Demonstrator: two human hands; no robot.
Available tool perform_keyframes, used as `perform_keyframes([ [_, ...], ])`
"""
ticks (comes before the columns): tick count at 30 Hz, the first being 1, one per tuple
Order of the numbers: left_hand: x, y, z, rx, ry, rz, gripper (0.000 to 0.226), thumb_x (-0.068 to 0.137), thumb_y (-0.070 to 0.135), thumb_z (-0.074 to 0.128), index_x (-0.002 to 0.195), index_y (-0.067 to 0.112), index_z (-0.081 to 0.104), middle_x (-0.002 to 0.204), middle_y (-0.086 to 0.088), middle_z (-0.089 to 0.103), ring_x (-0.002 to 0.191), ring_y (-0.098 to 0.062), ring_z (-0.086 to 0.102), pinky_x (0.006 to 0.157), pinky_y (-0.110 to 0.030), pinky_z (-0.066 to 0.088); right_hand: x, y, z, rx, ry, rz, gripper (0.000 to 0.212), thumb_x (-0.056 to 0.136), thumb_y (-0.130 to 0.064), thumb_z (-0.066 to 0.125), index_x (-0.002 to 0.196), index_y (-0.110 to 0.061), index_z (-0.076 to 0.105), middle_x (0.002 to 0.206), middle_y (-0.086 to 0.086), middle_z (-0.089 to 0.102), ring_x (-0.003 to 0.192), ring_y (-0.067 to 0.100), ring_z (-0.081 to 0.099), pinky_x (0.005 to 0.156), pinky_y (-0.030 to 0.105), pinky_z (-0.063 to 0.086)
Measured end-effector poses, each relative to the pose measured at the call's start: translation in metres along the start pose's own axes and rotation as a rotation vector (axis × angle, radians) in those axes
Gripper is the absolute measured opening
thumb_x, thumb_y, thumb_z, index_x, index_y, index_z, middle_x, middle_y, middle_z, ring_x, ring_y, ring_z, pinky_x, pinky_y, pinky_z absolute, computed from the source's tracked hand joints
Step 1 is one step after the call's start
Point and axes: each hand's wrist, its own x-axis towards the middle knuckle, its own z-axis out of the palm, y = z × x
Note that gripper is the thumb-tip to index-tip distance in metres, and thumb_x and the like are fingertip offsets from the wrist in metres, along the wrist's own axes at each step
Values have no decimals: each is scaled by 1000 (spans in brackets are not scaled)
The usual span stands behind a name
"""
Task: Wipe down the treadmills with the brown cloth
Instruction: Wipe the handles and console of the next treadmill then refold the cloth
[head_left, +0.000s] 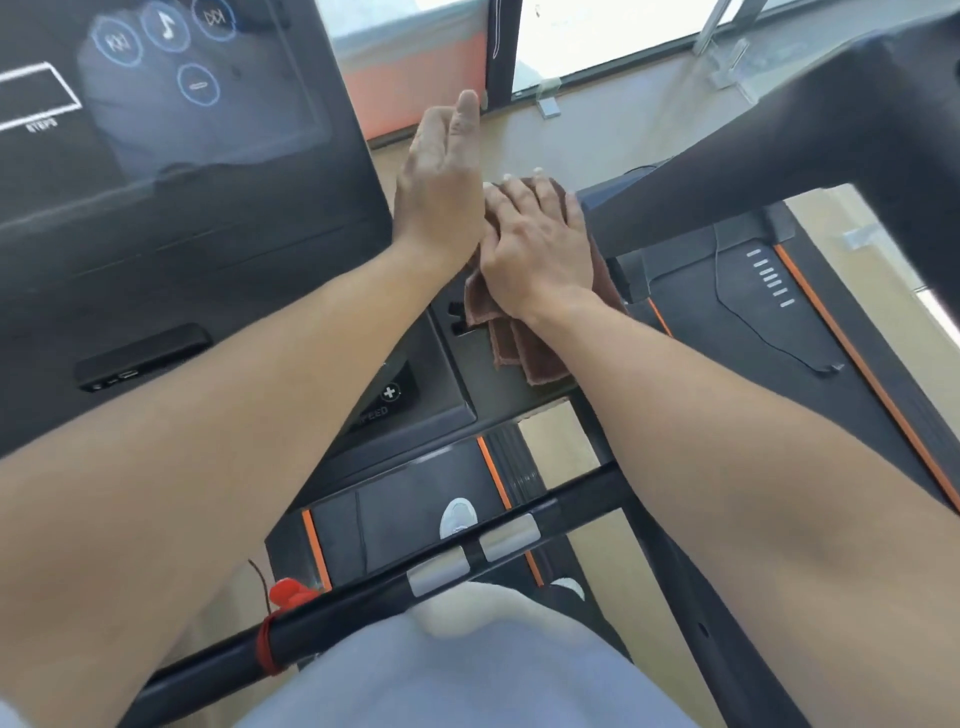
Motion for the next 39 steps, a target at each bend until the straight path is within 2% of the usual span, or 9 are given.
perform_keyframes([
  [5,-45,-13,3,74,-99,4,27,110,36,38,110,22,61,90,16,60,79,22,50,79,-12,39,-15,32,-19,231,-61,266,65,105,-59,31,164,-37,16,164,2,35,142,32,44,109,48,40],
  [9,-94,-25,12,188,-241,68,30,107,29,46,134,23,58,132,9,62,124,-1,53,101,-19,36,-63,61,-30,433,-139,308,74,99,-68,43,163,-42,17,158,3,46,139,33,49,110,46,40],
  [15,-188,-33,36,163,-185,69,31,105,21,49,134,26,58,137,8,60,131,-10,50,111,-32,38,-173,98,-26,507,-160,383,71,100,-70,39,161,-36,26,156,5,49,140,32,48,110,44,38],
  [20,-285,-30,70,31,-93,47,21,97,17,60,116,21,65,111,8,69,100,-7,63,94,-31,52,-266,129,-27,641,-247,478,74,100,-74,33,156,-27,36,155,5,51,141,30,47,112,42,35],
  [24,-360,-41,93,51,-226,-136,12,95,24,68,107,27,66,100,15,68,87,1,61,86,-28,49,-335,146,-38,679,-304,457,79,101,-72,31,162,-21,29,163,4,40,148,26,38,117,39,29],
  [28,-405,-52,98,34,-309,-256,24,94,30,72,116,22,69,109,10,69,93,-3,62,87,-24,45,-380,167,-59,475,-454,362,73,105,-62,33,163,-18,26,167,5,32,152,24,32,118,35,25],
  [31,-423,-60,94,27,-319,-309,22,94,24,71,116,24,68,112,9,71,102,-10,67,90,-26,50,-398,180,-69,191,-519,312,75,96,-71,48,154,-25,38,153,5,52,138,28,50,111,42,40],
  [35,-426,-67,84,23,-279,-328,17,98,23,64,114,25,69,112,10,71,101,-6,66,78,-18,47,-407,162,-50,47,-439,331,126,75,-77,72,165,-21,3,166,7,24,150,31,30,113,51,37],
  [39,-406,-64,72,79,-219,-226,15,98,26,62,112,26,67,107,12,70,96,-2,64,74,-16,45,-395,144,-20,166,-197,371,120,77,-67,77,161,-13,10,154,8,45,132,33,55,102,46,47],
])
